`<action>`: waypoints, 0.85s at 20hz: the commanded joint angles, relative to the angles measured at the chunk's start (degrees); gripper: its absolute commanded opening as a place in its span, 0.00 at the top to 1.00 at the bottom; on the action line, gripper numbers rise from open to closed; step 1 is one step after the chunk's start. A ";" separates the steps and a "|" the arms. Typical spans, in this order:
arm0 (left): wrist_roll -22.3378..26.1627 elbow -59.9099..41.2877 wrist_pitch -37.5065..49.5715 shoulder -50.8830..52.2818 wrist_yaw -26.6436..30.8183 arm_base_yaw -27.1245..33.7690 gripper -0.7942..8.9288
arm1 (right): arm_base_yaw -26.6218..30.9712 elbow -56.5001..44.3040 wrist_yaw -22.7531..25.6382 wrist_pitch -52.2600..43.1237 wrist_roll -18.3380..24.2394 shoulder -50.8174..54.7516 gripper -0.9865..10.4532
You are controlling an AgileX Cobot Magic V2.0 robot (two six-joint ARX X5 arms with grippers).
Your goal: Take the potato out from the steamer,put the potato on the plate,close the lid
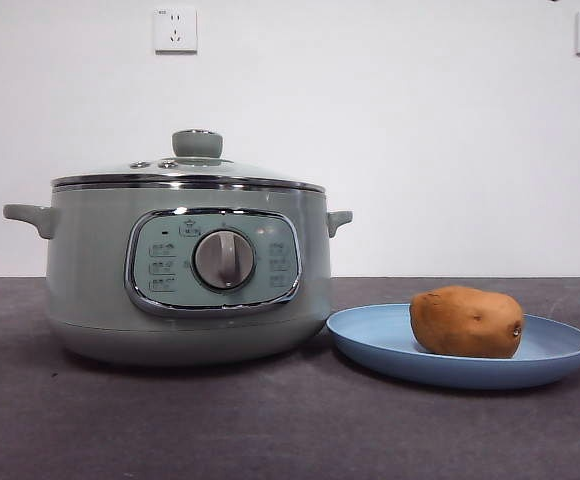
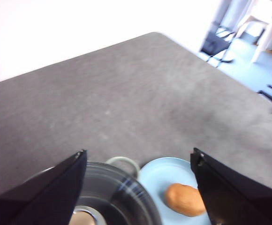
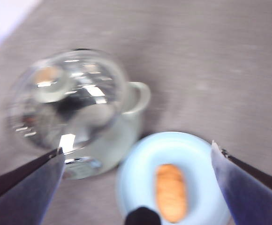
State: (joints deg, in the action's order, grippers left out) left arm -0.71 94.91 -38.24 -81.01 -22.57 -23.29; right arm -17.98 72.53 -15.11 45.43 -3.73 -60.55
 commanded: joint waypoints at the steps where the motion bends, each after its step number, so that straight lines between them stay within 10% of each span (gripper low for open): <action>1: 0.28 0.09 -1.90 5.60 -0.52 -0.02 0.53 | -0.07 0.70 -1.57 -0.31 0.59 -0.09 0.45; 3: 1.46 0.09 -5.16 10.29 -0.26 -0.02 0.55 | -0.13 1.27 -1.53 -0.33 0.59 -0.07 0.52; 6: 8.09 0.09 -12.04 15.72 -0.17 -0.02 0.92 | -0.13 1.68 -1.44 -0.83 2.58 -0.07 0.94; 17: 7.26 0.09 -21.92 18.56 -0.02 0.00 0.92 | 0.00 1.68 -1.03 -1.44 2.73 0.04 0.91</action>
State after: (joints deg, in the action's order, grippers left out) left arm 6.50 95.18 -60.42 -62.59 -22.65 -23.29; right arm -17.98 74.02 -16.32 44.14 -1.26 -60.55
